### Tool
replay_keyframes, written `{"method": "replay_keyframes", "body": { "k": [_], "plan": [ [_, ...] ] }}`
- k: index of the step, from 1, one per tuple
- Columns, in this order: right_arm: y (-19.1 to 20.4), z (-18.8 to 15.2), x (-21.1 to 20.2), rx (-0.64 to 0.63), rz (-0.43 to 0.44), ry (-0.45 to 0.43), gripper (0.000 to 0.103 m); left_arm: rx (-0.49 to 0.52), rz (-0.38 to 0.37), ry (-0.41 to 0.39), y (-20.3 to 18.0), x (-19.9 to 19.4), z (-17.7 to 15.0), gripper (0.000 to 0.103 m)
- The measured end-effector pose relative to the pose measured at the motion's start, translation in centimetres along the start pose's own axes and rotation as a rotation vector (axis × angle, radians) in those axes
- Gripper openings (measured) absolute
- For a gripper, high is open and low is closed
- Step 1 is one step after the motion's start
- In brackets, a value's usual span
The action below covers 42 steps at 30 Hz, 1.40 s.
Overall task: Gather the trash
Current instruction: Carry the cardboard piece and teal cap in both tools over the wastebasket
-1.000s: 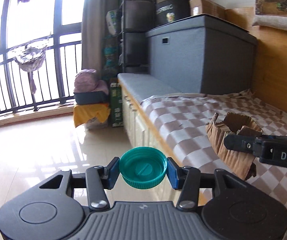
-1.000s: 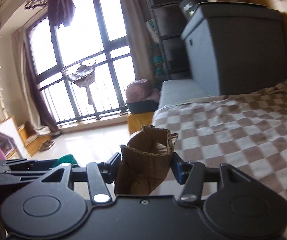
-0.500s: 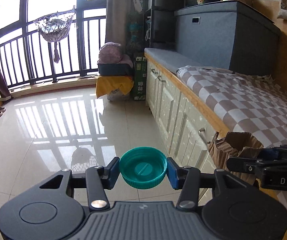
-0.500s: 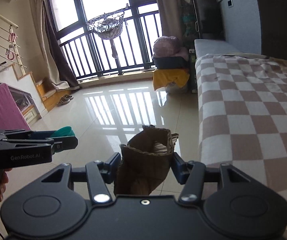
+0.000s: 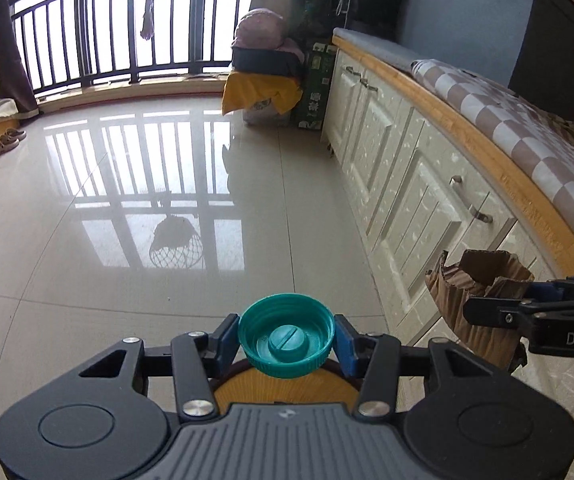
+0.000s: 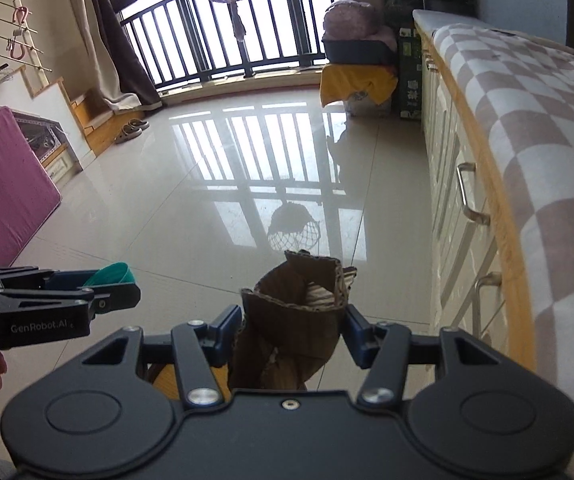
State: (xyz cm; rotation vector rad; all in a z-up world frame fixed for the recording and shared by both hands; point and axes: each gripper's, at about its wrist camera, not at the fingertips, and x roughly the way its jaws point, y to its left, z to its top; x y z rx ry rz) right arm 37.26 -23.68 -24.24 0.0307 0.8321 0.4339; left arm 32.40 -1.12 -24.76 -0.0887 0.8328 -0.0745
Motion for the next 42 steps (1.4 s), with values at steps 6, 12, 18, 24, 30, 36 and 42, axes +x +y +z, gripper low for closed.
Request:
{"method": "replay_keyframes", "body": {
  "k": [6, 12, 18, 24, 30, 36, 42],
  "plan": [
    [1.6, -1.9, 2.2, -0.027, 0.035, 0.104, 0.055, -0.028, -0.021, 0.13, 1.8, 2.5, -2.8, 0.05],
    [4.6, -3.7, 4.2, -0.122, 0.048, 0.18, 0.055, -0.014, -0.042, 0.245, 3.4, 4.4, -4.9, 0.05],
    [6.4, -4.9, 6.2, -0.161, 0.072, 0.244, 0.056, 0.009, -0.076, 0.383, 4.2, 6.5, -7.2, 0.05],
    [7.3, -6.5, 8.4, -0.157, 0.107, 0.326, 0.057, 0.034, -0.06, 0.479, 4.9, 7.8, -9.4, 0.05],
    [6.9, -7.3, 10.0, -0.108, 0.122, 0.387, 0.057, 0.052, -0.047, 0.53, 4.9, 8.8, -10.1, 0.05],
    [6.6, -8.2, 11.1, -0.091, 0.124, 0.428, 0.058, 0.068, -0.051, 0.539, 4.8, 8.9, -10.1, 0.05],
    [6.8, -8.5, 11.4, -0.107, 0.126, 0.44, 0.06, 0.072, -0.048, 0.543, 4.7, 9.3, -10.1, 0.051]
  ]
}}
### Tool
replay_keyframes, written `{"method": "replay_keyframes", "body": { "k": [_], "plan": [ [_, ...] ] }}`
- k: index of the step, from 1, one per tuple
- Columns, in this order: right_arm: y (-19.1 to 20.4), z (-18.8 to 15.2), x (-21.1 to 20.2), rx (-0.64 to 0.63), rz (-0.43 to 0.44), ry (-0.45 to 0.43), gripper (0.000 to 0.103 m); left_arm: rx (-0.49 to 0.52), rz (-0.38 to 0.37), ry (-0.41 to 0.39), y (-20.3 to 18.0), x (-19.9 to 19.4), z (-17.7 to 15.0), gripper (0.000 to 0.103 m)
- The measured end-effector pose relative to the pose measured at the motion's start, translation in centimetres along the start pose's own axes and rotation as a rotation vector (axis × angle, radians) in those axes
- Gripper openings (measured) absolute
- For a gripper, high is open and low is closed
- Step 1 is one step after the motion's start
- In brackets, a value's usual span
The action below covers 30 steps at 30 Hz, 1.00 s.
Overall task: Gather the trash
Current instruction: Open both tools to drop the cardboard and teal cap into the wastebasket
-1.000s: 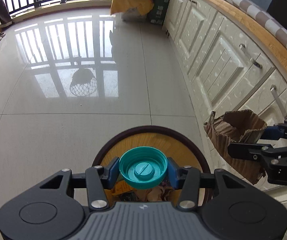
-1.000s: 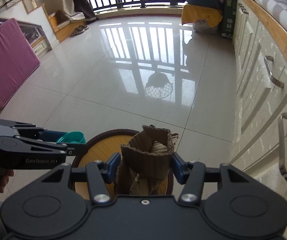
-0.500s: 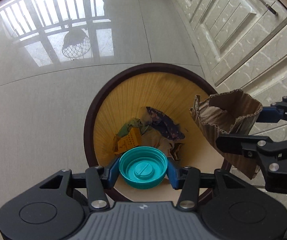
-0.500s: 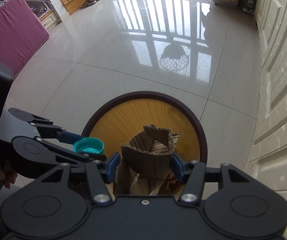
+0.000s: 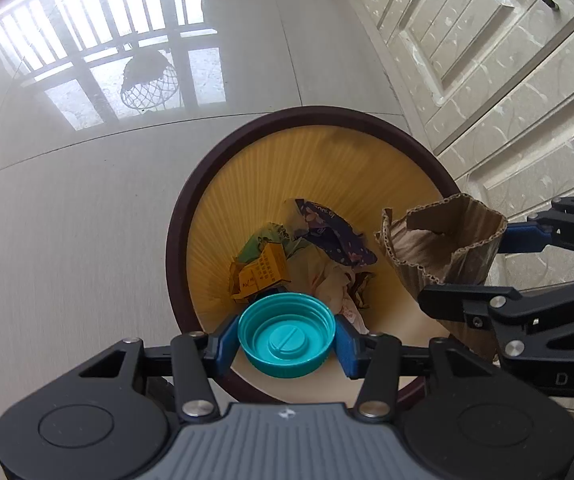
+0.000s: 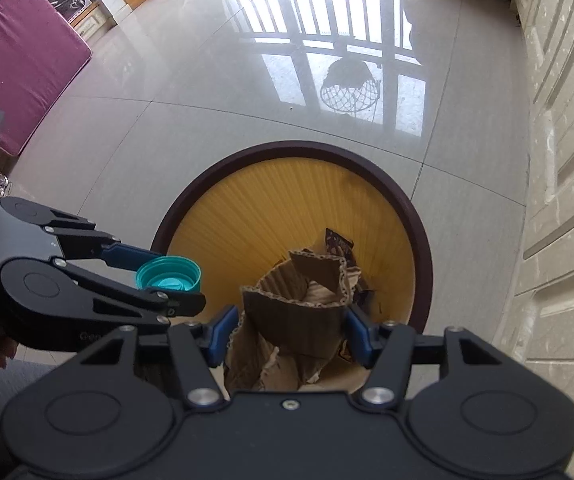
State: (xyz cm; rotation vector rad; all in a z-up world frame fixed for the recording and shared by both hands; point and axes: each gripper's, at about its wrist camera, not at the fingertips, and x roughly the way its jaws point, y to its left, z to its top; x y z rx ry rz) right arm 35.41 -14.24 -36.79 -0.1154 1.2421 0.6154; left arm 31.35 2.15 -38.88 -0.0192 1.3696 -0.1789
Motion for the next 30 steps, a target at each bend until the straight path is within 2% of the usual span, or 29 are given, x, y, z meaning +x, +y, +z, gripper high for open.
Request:
{"method": "replay_keyframes", "body": {
  "k": [4, 9, 11, 14, 19, 21, 25, 30],
  "plan": [
    [0.2, -0.1, 0.2, -0.014, 0.007, 0.0, 0.061, -0.003, 0.016, 0.014, 0.1, 0.3, 0.0, 0.059],
    [0.3, -0.1, 0.3, -0.026, 0.027, -0.004, 0.064, -0.001, 0.023, 0.019, 0.4, 0.3, 0.0, 0.061],
    [0.2, -0.1, 0.1, -0.022, 0.042, -0.023, 0.071, 0.004, 0.026, 0.021, 0.5, 0.3, -0.1, 0.061],
    [0.2, -0.1, 0.1, -0.006, 0.056, -0.042, 0.098, 0.005, 0.038, 0.031, 0.7, 0.4, -0.2, 0.065],
    [0.0, -0.1, 0.3, 0.008, 0.054, -0.037, 0.103, -0.007, 0.054, 0.035, 1.2, 0.4, -0.3, 0.073],
    [0.1, -0.1, 0.5, 0.001, 0.048, -0.028, 0.103, -0.013, 0.057, 0.032, 1.4, 0.4, -0.2, 0.08],
    [0.1, -0.2, 1.1, 0.003, 0.028, 0.007, 0.103, -0.017, 0.066, 0.038, 1.6, 0.5, -0.3, 0.086],
    [-0.2, -0.2, 1.3, 0.008, -0.003, 0.024, 0.103, -0.025, 0.071, 0.043, 2.0, 0.5, -0.4, 0.098]
  ]
}}
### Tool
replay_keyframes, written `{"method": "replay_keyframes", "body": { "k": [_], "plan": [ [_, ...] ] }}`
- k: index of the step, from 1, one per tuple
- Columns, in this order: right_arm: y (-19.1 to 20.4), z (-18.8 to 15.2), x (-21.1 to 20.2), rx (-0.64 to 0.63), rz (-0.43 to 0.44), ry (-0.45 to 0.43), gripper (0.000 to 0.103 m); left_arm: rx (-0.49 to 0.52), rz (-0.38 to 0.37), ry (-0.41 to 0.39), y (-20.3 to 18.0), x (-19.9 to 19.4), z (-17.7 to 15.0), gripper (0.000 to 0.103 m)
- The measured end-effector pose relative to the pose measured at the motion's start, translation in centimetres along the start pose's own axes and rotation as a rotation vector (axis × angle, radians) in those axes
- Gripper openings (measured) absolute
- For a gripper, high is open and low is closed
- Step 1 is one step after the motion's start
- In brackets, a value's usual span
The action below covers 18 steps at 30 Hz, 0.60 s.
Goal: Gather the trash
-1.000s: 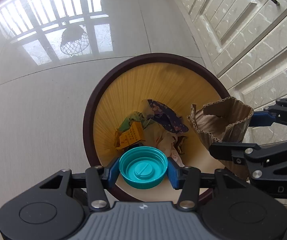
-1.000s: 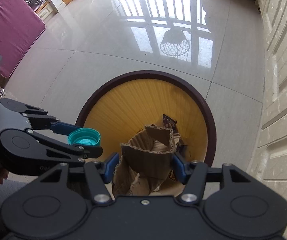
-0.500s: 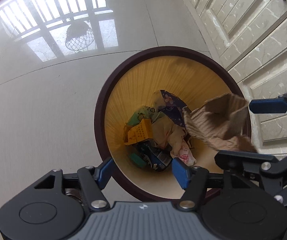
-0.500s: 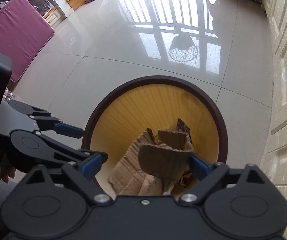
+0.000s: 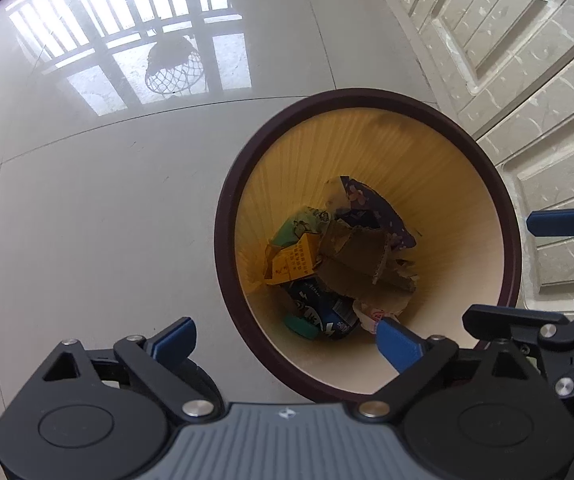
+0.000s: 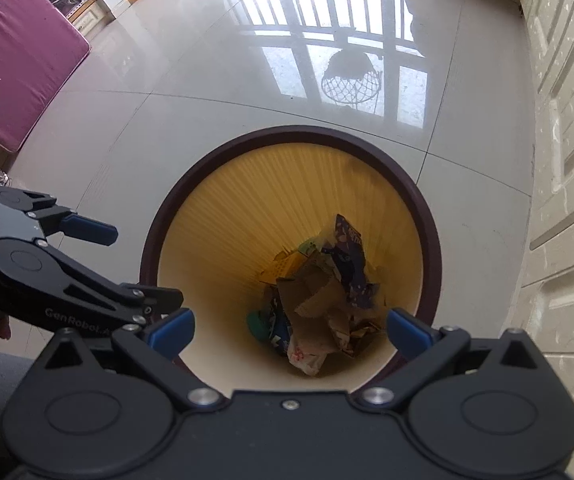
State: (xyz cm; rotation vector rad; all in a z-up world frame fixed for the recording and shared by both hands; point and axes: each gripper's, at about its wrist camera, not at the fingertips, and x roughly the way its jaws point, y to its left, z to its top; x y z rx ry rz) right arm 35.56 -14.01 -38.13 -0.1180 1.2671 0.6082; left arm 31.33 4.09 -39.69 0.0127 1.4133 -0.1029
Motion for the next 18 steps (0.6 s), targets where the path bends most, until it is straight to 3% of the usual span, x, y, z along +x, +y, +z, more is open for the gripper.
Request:
{"method": "replay_keyframes", "body": {
  "k": [3, 13, 18],
  "plan": [
    [-0.2, 0.0, 0.0, 0.004, -0.016, 0.006, 0.103, -0.012, 0.001, -0.001, 0.3, -0.1, 0.0, 0.103],
    [-0.9, -0.2, -1.0, 0.052, -0.025, 0.014, 0.103, -0.052, 0.0, -0.021, 1.1, -1.3, -0.1, 0.103],
    [-0.5, -0.3, -2.6, 0.047, -0.08, -0.008, 0.103, -0.063, 0.008, -0.059, 1.4, -3.3, -0.3, 0.103]
  ]
}}
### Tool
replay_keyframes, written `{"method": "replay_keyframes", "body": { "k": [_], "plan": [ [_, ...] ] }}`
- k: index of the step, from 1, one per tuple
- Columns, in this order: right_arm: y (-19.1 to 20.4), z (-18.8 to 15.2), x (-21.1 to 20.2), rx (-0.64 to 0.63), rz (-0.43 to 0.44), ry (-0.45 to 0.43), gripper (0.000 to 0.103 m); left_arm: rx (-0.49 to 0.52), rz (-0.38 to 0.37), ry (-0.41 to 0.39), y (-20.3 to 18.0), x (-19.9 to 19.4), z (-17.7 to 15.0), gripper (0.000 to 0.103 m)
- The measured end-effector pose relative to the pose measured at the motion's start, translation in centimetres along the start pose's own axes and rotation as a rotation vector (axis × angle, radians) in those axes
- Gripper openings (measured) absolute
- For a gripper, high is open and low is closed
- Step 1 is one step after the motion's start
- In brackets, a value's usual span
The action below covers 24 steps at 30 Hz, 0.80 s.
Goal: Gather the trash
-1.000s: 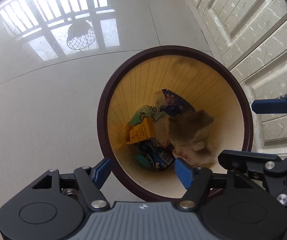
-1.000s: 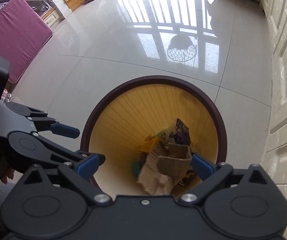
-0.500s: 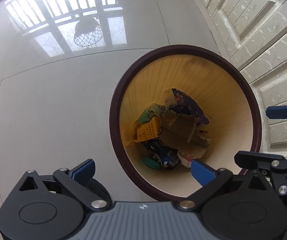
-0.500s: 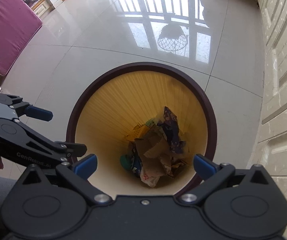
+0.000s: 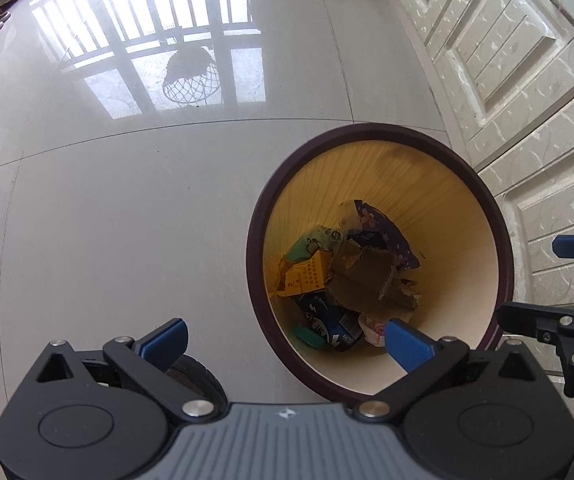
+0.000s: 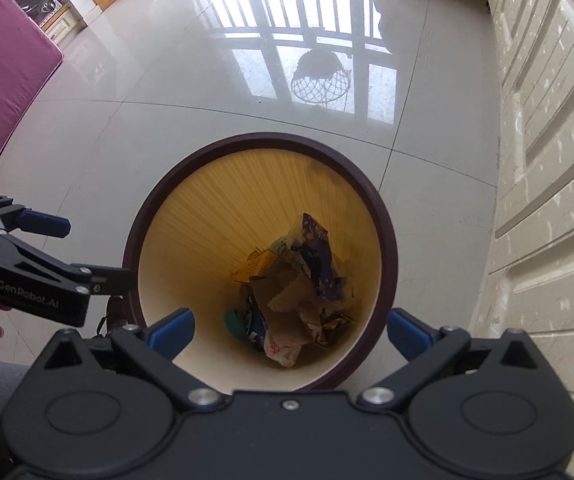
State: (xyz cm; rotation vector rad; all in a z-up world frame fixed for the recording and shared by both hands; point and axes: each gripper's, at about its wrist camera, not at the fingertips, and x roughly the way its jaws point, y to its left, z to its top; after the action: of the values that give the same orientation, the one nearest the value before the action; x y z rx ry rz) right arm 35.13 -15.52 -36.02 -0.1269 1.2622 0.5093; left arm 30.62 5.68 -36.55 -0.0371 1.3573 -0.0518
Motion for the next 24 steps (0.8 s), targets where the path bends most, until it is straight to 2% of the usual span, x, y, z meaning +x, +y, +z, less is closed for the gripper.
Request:
{"method": "replay_keyframes", "body": {
  "k": [4, 7, 10, 16, 24],
  "plan": [
    [0.2, 0.2, -2.2, -0.004, -0.034, -0.03, 0.103, -0.032, 0.0, -0.034, 0.3, -2.2, -0.5, 0.103],
    [0.2, 0.2, -4.5, 0.015, -0.06, -0.062, 0.103, -0.041, 0.028, -0.062, 0.3, -4.2, -0.9, 0.103],
    [0.4, 0.1, -7.3, 0.037, -0.086, -0.095, 0.103, -0.054, 0.018, -0.098, 0.2, -6.5, -1.3, 0.103],
    [1.4, -0.6, -13.7, 0.042, -0.121, -0.17, 0.103, -0.054, 0.012, -0.201, -0.7, -13.1, -2.4, 0.103],
    [3.6, -2.8, -23.0, 0.061, -0.18, -0.312, 0.103, -0.056, -0.002, -0.325, -1.9, -22.3, -4.9, 0.103]
  ]
}}
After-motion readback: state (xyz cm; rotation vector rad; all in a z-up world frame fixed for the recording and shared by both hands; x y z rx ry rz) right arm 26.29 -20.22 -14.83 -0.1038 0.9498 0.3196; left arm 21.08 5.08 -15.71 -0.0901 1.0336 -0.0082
